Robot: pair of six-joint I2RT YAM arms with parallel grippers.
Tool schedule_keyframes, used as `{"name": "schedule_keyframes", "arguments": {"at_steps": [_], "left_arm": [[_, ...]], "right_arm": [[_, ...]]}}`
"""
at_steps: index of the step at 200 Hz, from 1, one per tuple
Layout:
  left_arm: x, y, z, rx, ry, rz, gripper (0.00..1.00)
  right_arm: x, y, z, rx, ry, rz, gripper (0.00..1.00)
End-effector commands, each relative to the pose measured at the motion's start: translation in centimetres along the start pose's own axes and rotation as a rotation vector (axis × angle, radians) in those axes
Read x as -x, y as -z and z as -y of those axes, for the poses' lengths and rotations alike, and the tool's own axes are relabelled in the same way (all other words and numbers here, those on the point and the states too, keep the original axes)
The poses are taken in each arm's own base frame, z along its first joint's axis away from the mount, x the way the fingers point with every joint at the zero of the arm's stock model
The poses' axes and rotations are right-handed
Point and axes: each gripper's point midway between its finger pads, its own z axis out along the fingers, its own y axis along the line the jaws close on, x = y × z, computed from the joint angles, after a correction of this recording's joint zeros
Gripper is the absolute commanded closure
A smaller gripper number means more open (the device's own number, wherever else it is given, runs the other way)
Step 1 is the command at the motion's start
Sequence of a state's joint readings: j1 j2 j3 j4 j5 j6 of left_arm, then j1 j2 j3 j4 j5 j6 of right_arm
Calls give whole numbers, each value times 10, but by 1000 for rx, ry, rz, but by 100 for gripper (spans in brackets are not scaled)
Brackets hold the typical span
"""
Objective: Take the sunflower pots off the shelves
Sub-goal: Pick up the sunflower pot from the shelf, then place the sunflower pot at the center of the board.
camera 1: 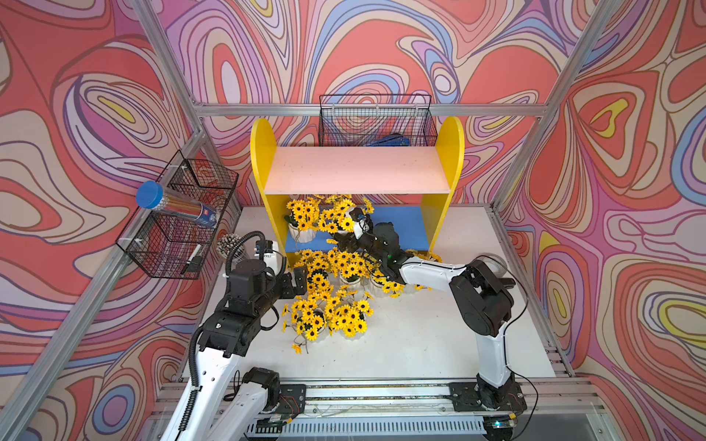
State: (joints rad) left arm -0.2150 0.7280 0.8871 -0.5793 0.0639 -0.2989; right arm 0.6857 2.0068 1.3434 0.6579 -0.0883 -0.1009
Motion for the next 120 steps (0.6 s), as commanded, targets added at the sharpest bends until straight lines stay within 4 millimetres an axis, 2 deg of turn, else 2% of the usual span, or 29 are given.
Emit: {"name": "schedule_keyframes", "arguments": {"at_steps": [1,46,57,61,70,120], "left_arm": [[0,-1,2,-18,-12,8,0],[-1,-1,7,-47,-6,4,0],[-1,-2,10,-62,-4,-1,1],[-2,-2,11,-68,-4,-3,1],[-2,-2,11,-72,-3,-3,1],[-2,-3,18,-108,0,-12,1]], "right_arm": [[76,23,12,-48,38,183,100],[89,46,13,-56,44,187,100],[84,53,12,-59,37,176,100],[97,61,13,-61,37,199,100],[100,69,12,-61,34,194,100],[93,114,9,-68,-16,157,100]]}}
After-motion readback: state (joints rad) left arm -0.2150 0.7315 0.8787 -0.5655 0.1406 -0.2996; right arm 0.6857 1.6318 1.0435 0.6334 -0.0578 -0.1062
